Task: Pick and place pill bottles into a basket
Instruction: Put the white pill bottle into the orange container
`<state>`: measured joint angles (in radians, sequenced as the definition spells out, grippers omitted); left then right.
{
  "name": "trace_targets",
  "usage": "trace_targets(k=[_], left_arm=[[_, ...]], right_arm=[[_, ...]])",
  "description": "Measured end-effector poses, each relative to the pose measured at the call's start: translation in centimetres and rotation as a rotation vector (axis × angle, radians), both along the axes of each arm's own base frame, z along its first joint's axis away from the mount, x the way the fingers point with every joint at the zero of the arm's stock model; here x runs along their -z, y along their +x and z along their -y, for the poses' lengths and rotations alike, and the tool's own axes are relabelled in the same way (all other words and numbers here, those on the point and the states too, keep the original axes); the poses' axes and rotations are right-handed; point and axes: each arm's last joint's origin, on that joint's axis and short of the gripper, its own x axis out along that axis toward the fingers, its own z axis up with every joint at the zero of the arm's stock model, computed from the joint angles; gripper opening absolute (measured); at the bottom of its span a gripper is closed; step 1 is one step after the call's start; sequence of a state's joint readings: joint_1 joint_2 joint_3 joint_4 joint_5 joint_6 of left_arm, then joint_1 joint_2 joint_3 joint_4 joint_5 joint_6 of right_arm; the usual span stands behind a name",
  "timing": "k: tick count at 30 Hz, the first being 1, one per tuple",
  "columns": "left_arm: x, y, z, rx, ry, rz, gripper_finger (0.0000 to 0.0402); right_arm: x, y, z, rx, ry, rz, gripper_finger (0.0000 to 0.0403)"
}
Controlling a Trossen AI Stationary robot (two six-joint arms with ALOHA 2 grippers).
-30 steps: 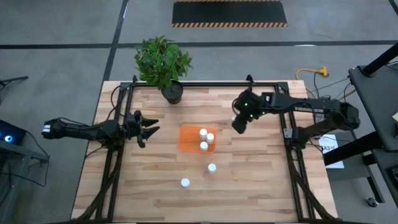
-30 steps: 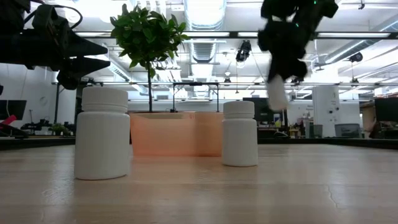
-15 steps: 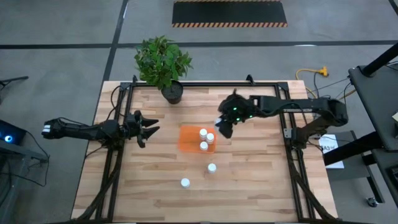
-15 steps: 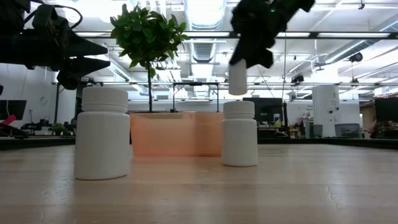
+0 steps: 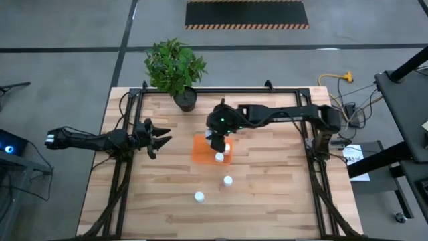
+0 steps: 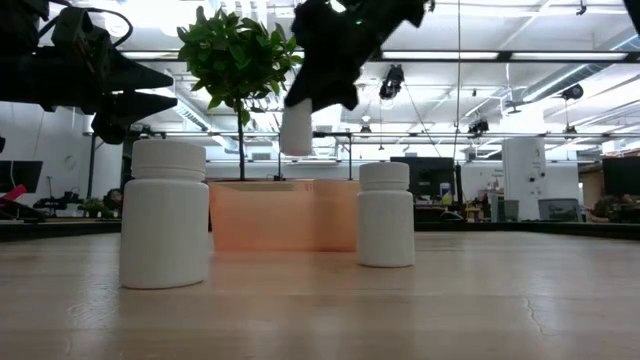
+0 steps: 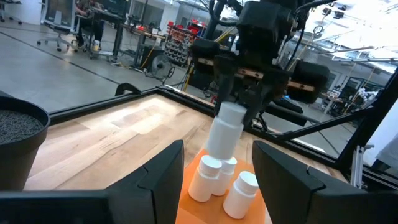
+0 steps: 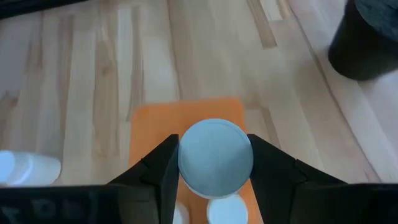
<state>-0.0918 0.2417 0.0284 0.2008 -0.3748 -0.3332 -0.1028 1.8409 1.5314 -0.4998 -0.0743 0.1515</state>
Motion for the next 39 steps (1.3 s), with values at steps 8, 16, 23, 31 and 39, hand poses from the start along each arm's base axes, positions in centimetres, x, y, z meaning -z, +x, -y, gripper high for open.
trace_targets(k=[8,16,23,31,39], left_arm=[[0.0,0.0,0.0,0.000,0.000,0.000,0.0173],[0.0,0.0,0.0,0.000,0.000,0.000,0.0173],[0.0,0.0,0.0,0.000,0.000,0.000,0.0173],[0.0,0.0,0.0,0.000,0.000,0.000,0.0173],[0.0,0.0,0.0,0.000,0.000,0.000,0.0173]], right_arm=[[2.0,1.7,0.1,-0.055,-0.021,0.004,0.0145],[5.1,3.0,0.1,-0.116,-0.024,-0.034,0.0145],[5.4,3.7,0.3,-0.111,-0.033,0.030,0.0145],[5.3,4.0,0.5,-0.109,-0.045,0.083,0.0145],[7.1,4.2,0.7,-0.097,-0.029,0.041,0.0145]])
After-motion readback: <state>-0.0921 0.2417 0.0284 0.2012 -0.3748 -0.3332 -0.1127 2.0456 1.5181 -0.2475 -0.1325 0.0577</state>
